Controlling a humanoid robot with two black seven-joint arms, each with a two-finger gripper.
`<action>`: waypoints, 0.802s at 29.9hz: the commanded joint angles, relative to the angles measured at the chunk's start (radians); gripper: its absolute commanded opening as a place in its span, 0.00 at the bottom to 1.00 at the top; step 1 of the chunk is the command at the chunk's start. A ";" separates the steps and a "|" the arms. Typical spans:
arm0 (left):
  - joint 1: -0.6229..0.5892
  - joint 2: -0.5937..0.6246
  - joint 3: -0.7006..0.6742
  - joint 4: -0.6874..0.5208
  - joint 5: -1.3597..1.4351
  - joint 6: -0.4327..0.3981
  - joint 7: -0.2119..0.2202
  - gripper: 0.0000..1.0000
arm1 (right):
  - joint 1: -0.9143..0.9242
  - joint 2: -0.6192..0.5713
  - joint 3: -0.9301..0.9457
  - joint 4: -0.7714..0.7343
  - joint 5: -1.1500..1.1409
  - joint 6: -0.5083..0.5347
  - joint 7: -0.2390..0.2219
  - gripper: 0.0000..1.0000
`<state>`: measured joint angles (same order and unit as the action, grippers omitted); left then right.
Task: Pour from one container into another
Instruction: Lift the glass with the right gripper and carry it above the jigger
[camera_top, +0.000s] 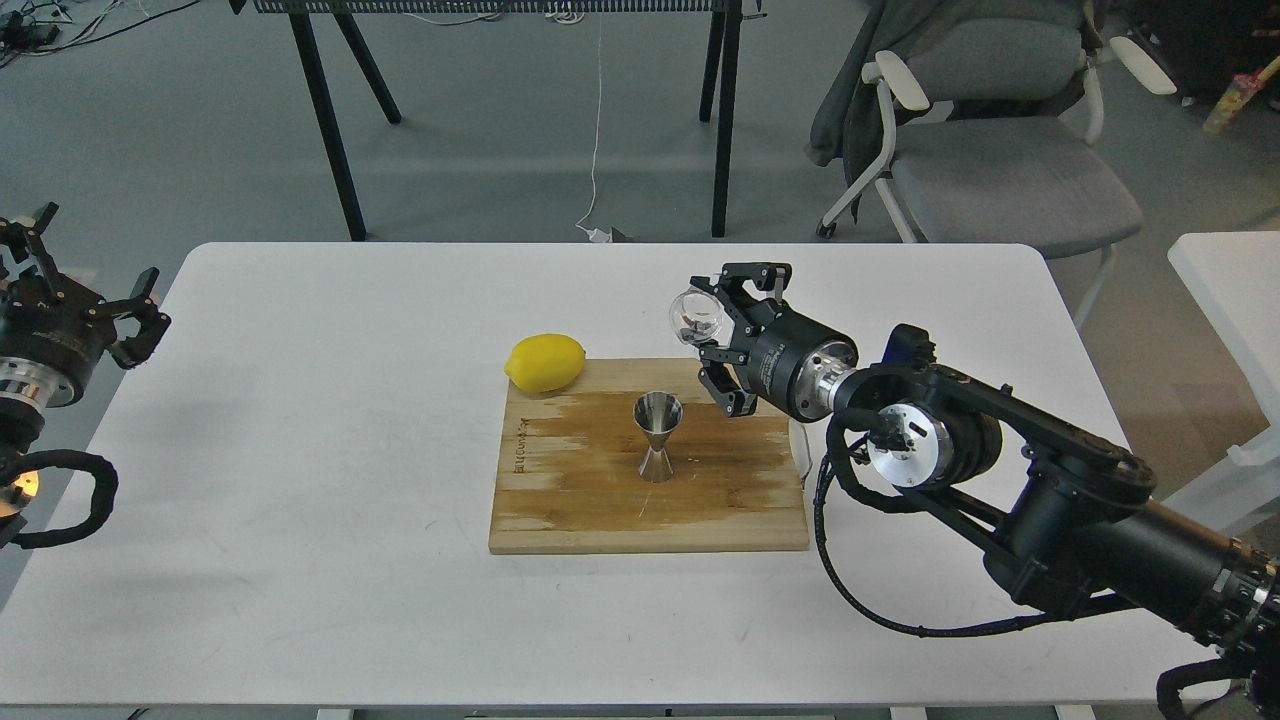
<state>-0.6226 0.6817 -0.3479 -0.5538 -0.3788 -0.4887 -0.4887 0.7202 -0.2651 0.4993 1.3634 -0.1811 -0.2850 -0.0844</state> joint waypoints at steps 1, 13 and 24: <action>0.000 -0.010 0.001 0.002 -0.002 0.000 0.000 1.00 | 0.027 0.000 -0.054 0.009 -0.047 0.000 0.000 0.49; 0.000 -0.027 0.001 0.002 0.000 0.000 0.000 1.00 | 0.082 -0.005 -0.137 0.022 -0.141 0.000 0.000 0.49; 0.001 -0.027 0.001 0.002 0.000 0.000 0.000 1.00 | 0.136 -0.022 -0.219 0.031 -0.199 0.000 -0.001 0.49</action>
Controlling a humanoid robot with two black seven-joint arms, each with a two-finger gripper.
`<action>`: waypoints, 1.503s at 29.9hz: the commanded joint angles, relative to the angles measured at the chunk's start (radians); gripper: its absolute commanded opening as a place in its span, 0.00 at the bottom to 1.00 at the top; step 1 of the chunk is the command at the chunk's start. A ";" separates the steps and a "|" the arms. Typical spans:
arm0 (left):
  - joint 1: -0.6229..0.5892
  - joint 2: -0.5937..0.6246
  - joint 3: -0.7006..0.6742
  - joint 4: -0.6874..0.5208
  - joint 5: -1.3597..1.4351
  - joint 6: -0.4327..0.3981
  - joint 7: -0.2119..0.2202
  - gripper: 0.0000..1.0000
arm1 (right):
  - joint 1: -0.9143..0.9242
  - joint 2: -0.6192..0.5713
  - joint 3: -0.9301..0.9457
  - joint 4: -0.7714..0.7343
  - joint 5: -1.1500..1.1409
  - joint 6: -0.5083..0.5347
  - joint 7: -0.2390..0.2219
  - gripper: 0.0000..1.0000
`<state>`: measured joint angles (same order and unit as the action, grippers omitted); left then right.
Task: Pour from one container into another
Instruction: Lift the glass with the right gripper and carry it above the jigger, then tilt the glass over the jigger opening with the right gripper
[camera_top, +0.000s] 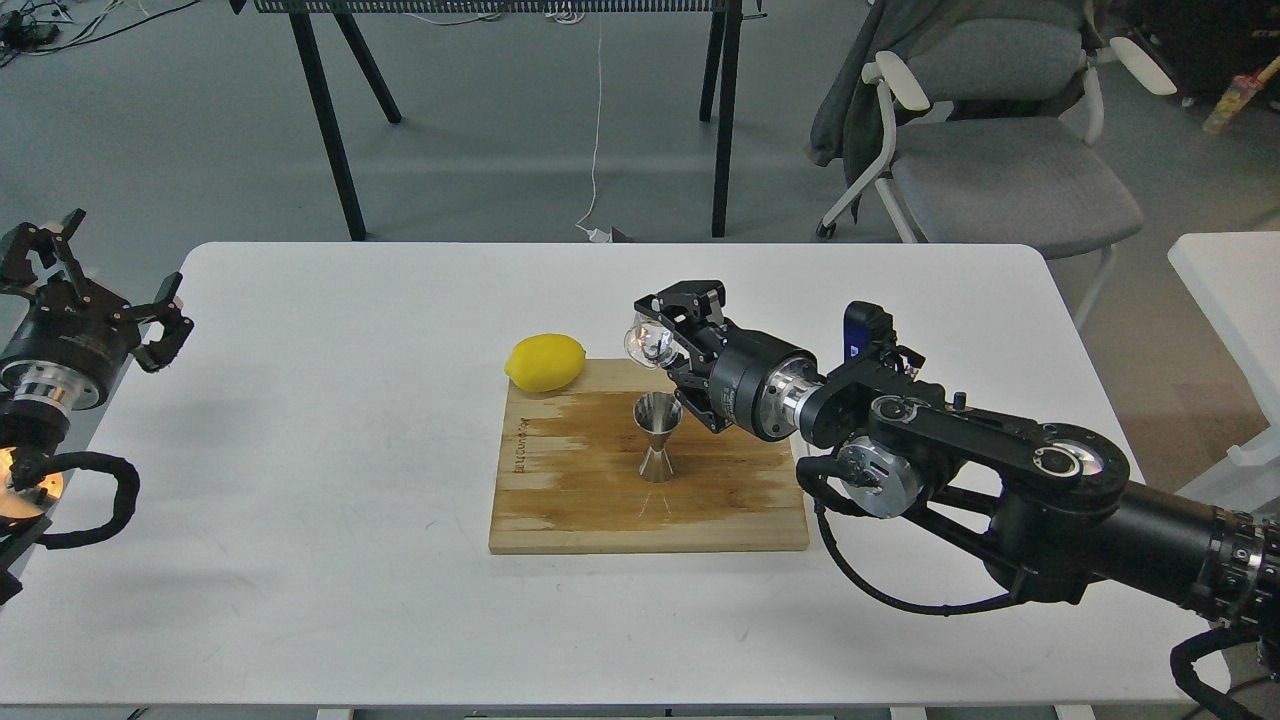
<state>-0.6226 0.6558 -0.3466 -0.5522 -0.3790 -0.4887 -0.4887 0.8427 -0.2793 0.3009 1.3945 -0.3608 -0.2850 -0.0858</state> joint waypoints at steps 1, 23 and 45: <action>0.001 -0.001 0.000 0.000 0.000 0.000 0.000 1.00 | 0.018 -0.009 -0.026 0.000 -0.029 0.001 0.000 0.49; 0.003 -0.001 0.001 0.000 0.000 0.000 0.000 1.00 | 0.039 -0.081 -0.092 0.035 -0.132 0.040 -0.006 0.49; 0.003 -0.001 0.001 0.001 0.000 0.000 0.000 1.00 | 0.062 -0.070 -0.121 0.026 -0.167 0.046 -0.005 0.49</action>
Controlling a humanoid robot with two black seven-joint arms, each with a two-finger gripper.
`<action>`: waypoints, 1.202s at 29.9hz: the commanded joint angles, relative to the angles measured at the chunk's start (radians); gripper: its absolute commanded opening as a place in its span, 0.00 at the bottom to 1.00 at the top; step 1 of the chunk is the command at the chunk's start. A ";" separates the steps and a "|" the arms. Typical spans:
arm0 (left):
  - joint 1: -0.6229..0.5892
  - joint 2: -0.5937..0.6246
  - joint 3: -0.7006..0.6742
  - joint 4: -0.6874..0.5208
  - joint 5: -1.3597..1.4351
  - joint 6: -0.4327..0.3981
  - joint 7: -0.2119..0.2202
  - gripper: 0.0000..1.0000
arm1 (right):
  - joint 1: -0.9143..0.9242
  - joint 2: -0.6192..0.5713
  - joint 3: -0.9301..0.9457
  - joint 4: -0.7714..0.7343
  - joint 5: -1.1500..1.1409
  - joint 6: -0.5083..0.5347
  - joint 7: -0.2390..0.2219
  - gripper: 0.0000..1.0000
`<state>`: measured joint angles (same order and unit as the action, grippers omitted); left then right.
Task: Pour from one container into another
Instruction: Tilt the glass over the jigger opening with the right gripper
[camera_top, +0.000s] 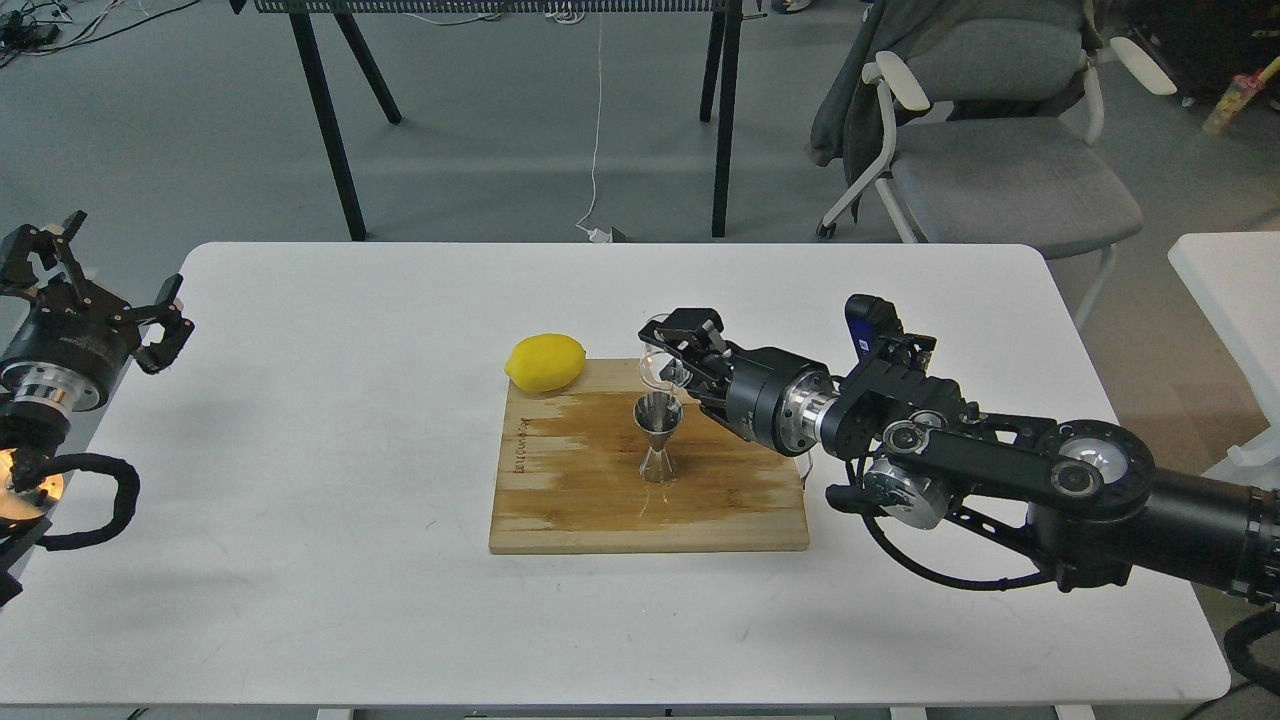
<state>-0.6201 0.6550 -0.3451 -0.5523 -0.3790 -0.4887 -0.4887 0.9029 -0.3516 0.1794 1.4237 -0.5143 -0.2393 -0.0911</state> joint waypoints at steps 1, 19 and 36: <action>0.000 0.000 -0.002 0.003 0.000 0.000 0.000 1.00 | 0.005 0.000 -0.001 -0.005 -0.016 0.000 0.001 0.49; 0.007 -0.002 -0.002 0.015 0.000 0.000 0.000 1.00 | 0.042 0.008 -0.053 -0.020 -0.044 0.000 0.007 0.49; 0.008 -0.002 -0.002 0.015 0.000 0.000 0.000 1.00 | 0.073 0.008 -0.124 -0.020 -0.092 0.000 0.013 0.49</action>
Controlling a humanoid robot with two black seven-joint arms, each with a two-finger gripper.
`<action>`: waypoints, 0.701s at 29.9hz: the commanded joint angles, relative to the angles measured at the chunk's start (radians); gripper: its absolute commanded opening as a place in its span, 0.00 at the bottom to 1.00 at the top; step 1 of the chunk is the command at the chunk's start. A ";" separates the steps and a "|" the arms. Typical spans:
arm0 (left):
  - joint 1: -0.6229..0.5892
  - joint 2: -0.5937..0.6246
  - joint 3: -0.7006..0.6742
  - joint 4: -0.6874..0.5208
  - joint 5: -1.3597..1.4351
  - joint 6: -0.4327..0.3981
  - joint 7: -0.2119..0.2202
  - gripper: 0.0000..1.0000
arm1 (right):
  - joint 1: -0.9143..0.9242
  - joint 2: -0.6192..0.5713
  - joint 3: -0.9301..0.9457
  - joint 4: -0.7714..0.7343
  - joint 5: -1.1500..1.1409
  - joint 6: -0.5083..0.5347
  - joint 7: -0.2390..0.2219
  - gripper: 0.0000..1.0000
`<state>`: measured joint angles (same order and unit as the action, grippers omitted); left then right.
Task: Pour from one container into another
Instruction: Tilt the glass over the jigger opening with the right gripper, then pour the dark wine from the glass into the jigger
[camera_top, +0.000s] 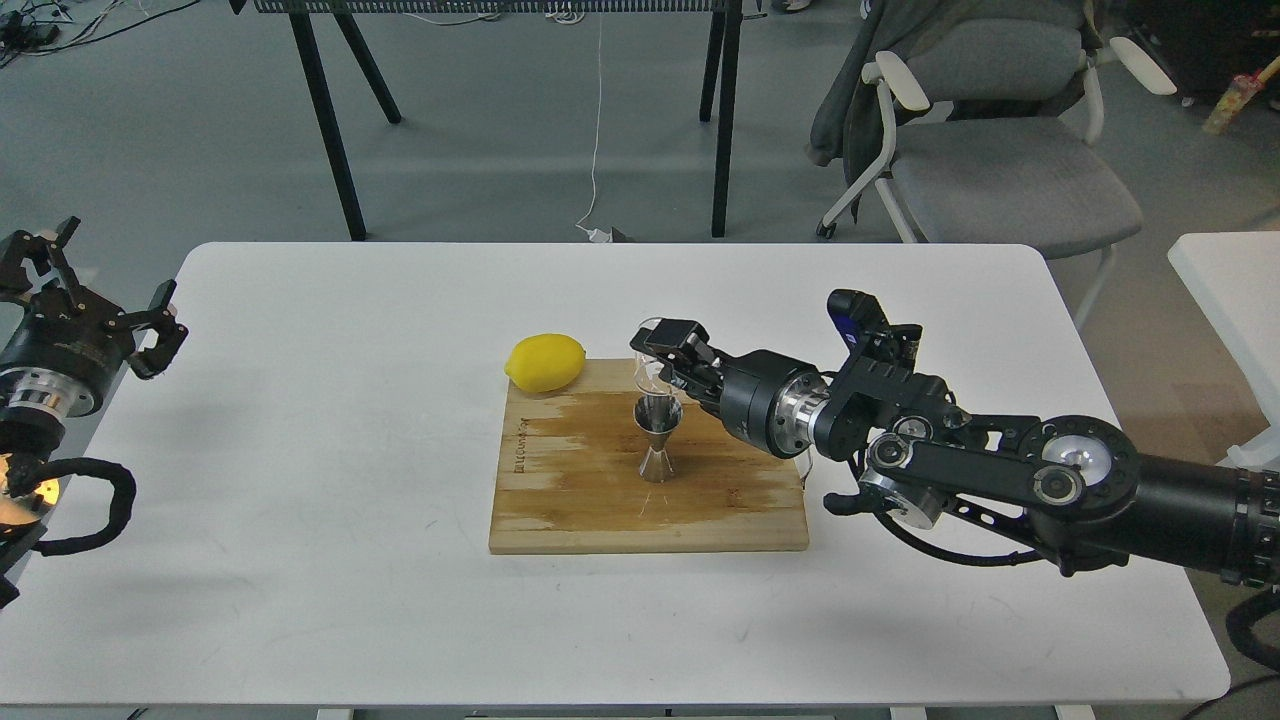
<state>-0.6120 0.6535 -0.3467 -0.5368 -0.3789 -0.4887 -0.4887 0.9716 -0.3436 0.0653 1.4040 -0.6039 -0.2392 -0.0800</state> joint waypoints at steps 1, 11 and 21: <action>0.003 0.000 0.000 0.000 -0.002 0.000 0.000 1.00 | 0.007 0.000 -0.010 0.000 -0.002 0.000 0.002 0.49; 0.006 0.000 0.000 0.000 0.000 0.000 0.000 1.00 | 0.033 0.002 -0.042 -0.010 -0.046 0.000 0.003 0.50; 0.006 0.000 -0.001 0.000 0.000 0.000 0.000 1.00 | 0.049 0.000 -0.059 -0.010 -0.073 0.000 0.003 0.50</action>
<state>-0.6069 0.6535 -0.3483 -0.5369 -0.3789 -0.4887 -0.4887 1.0185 -0.3428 0.0075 1.3944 -0.6638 -0.2392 -0.0757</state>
